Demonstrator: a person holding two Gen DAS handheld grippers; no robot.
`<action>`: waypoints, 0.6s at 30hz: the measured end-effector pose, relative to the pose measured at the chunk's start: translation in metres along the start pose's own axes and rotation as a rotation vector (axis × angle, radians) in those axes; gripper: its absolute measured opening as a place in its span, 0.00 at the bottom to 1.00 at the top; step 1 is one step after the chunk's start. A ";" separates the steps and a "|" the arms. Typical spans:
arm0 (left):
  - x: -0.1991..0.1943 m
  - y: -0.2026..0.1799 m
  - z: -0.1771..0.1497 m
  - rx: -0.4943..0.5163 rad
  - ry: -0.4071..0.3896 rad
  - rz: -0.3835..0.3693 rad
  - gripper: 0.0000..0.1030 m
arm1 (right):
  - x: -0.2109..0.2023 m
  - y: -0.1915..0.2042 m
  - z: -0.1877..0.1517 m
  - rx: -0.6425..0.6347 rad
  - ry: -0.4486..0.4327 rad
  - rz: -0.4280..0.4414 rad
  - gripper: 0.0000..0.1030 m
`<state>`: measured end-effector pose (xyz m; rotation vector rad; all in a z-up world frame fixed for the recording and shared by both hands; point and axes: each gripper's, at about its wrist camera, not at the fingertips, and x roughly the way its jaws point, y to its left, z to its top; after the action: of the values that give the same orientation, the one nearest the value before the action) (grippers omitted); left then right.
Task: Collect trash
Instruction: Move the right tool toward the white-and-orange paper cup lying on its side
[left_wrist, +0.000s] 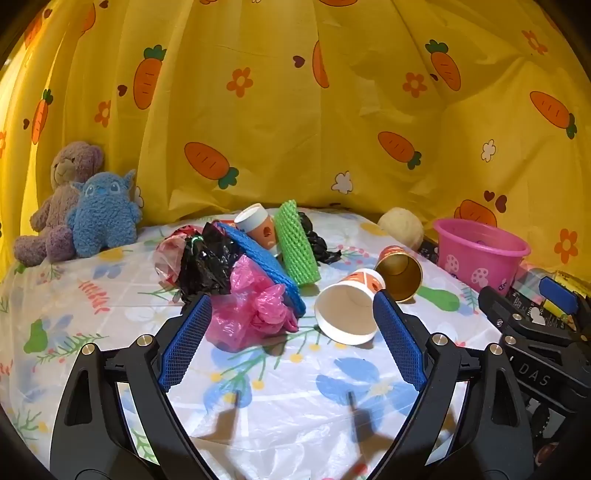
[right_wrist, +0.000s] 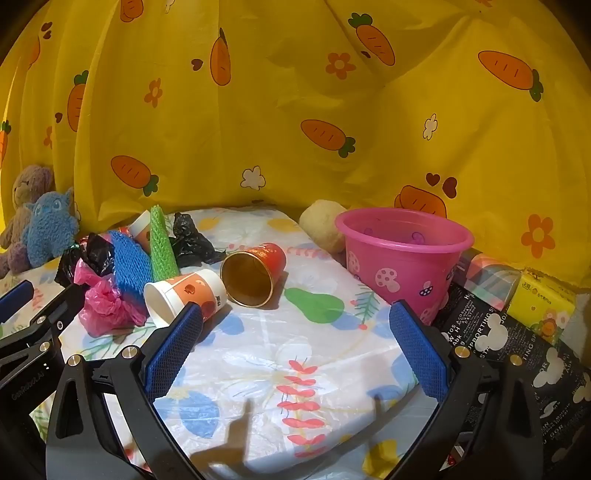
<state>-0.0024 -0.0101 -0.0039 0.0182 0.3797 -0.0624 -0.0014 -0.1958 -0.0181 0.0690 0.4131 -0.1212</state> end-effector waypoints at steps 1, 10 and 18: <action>-0.001 0.000 0.000 -0.003 -0.006 -0.002 0.85 | -0.001 0.000 0.000 -0.003 -0.002 0.003 0.95; -0.001 0.009 -0.003 -0.008 -0.029 0.014 0.85 | 0.007 0.016 -0.003 -0.038 -0.012 0.040 0.95; 0.005 0.041 -0.005 -0.051 -0.023 0.090 0.85 | 0.019 0.039 -0.009 -0.085 -0.011 0.094 0.91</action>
<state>0.0032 0.0310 -0.0100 -0.0155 0.3566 0.0363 0.0173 -0.1585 -0.0324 0.0045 0.4025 -0.0109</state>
